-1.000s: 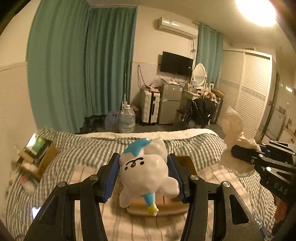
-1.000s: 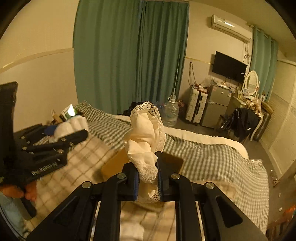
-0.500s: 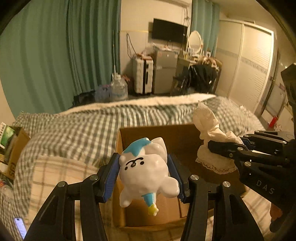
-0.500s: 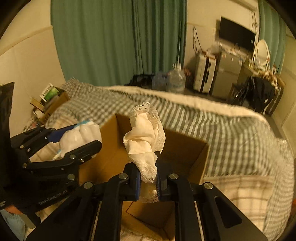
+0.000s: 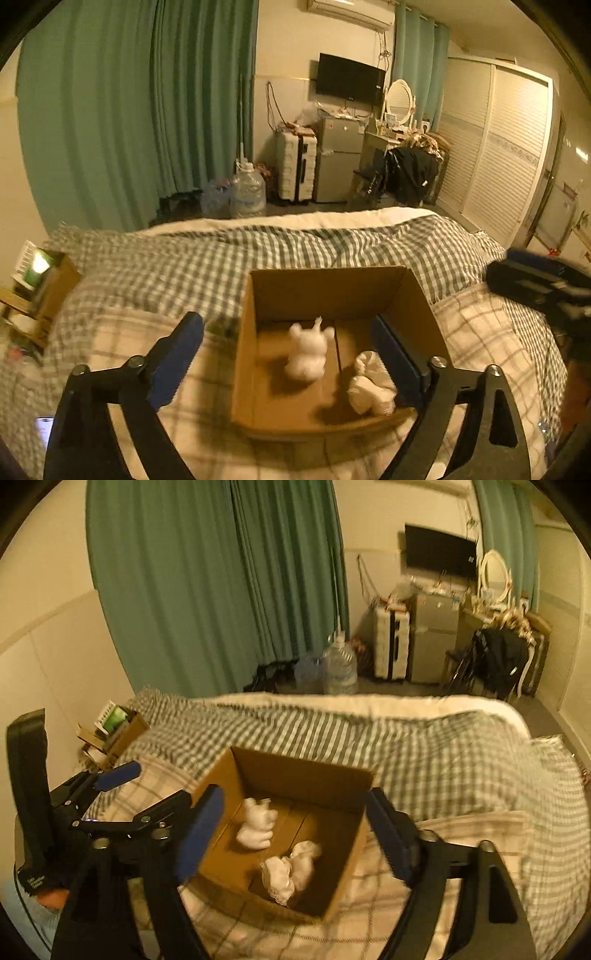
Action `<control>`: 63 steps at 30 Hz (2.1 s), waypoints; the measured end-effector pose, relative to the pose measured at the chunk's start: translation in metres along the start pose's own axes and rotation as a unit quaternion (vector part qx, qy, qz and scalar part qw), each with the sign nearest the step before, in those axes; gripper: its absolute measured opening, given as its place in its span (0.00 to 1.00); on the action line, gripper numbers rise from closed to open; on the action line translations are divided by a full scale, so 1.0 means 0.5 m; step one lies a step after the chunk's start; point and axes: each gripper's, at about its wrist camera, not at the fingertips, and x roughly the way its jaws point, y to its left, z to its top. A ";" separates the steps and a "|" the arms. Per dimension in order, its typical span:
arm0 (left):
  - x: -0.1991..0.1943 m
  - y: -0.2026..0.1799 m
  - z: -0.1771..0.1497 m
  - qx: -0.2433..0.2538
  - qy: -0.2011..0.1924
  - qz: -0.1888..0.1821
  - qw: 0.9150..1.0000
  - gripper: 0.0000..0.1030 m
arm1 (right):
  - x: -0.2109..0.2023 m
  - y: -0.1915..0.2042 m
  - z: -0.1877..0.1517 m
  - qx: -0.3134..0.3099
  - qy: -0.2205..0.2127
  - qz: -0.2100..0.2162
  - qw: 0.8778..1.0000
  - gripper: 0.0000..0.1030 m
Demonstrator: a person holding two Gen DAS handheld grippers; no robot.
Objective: Organize objects
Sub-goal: 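Grasp the lace cloth with the right tool while the left tool grasps the plush toy, then move both tools back to the remaining items beside the box, then grasp the tissue pack with the left tool while the right tool grasps the tape roll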
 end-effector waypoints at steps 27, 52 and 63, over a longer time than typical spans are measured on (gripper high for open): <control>-0.201 -0.099 -0.328 -0.004 0.029 0.056 0.998 1.00 | -0.243 0.055 -0.300 -0.029 -0.017 -0.102 0.994 1.00; -0.208 -0.057 -0.394 -0.006 0.084 -0.009 0.996 0.47 | -0.067 0.074 -0.405 0.018 0.138 -0.002 0.990 0.90; -0.229 -0.042 -0.389 -0.015 0.070 -0.012 0.997 0.47 | -0.091 0.101 -0.410 0.003 0.136 -0.010 0.991 0.29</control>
